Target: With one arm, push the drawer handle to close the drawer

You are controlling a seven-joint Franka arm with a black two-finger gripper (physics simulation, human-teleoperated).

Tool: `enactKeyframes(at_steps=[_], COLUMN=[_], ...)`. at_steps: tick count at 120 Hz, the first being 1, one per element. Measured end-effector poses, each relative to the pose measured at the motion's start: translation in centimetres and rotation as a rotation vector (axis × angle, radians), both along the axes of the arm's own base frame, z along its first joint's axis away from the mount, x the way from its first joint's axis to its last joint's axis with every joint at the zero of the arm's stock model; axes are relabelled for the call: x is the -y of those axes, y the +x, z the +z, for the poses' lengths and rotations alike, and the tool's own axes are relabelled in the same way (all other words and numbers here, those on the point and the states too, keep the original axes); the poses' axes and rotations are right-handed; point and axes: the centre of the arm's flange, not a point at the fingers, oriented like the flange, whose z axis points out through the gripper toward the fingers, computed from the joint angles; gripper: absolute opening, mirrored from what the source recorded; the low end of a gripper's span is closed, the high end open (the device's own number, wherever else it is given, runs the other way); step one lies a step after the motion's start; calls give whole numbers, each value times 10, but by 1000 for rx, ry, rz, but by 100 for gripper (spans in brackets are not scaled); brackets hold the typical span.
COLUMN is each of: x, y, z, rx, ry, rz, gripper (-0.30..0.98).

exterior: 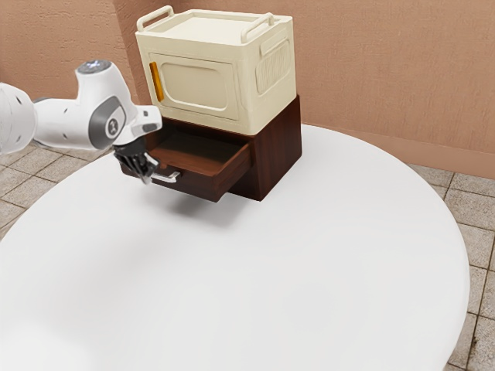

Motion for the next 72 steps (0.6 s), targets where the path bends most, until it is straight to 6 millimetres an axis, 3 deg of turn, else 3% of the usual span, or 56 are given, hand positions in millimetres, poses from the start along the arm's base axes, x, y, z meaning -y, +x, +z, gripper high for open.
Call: enactKeyframes(at_steps=[22, 72], x=[-2, 7], y=[20, 68], z=[-13, -14], rx=[5, 56], ry=[-15, 1], rz=[-20, -101], gripper=[-10, -10])
